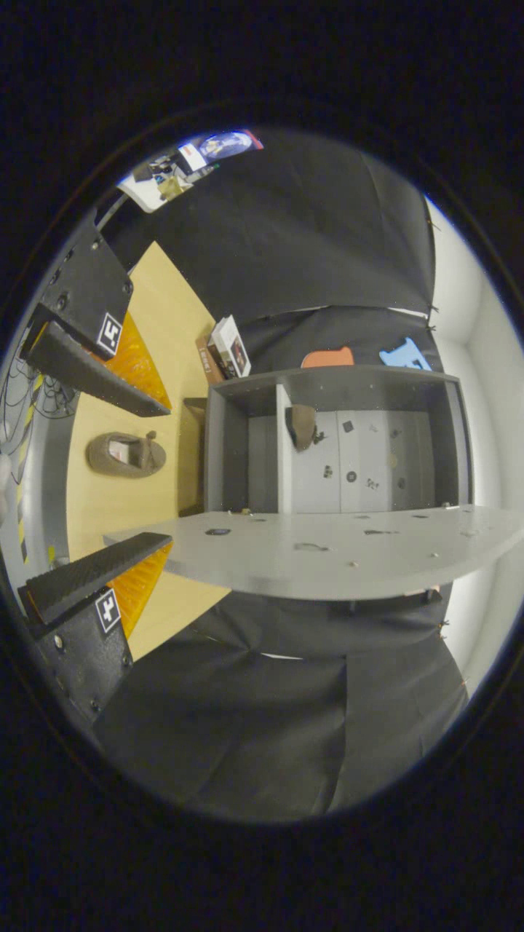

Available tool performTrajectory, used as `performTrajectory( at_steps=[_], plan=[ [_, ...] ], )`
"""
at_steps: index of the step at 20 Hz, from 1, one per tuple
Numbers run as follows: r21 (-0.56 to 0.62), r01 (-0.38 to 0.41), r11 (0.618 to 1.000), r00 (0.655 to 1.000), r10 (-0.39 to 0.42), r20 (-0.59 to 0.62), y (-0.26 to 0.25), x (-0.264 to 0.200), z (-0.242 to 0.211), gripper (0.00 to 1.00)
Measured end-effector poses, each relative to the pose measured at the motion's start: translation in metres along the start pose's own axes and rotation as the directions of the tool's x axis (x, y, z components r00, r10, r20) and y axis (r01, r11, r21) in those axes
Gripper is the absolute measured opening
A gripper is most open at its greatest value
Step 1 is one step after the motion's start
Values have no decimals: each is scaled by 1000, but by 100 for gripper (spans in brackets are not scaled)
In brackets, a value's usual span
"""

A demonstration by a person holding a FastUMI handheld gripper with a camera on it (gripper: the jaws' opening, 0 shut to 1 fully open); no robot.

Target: Open the shoe cabinet door, grab the shoes and put them into the shoe cabinet, then close the shoe cabinet door.

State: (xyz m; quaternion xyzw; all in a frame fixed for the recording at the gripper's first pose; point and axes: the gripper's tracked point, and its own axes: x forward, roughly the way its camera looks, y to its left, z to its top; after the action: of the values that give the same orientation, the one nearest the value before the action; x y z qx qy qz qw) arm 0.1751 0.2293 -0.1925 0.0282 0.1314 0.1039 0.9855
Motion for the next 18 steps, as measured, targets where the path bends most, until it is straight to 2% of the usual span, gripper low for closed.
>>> performTrajectory(
  at_steps=[5, 7, 14, 18],
  plan=[
    [-29, -32, 999, 995, 29, -97, 35, 77, -61, 100],
    [3, -71, 997, 986, 71, -153, 51, 106, -78, 100],
    [7, -130, 991, 949, 127, -289, 78, 202, -139, 100],
    [30, -86, 996, 933, 91, -349, 76, 243, -163, 99]
  ],
)
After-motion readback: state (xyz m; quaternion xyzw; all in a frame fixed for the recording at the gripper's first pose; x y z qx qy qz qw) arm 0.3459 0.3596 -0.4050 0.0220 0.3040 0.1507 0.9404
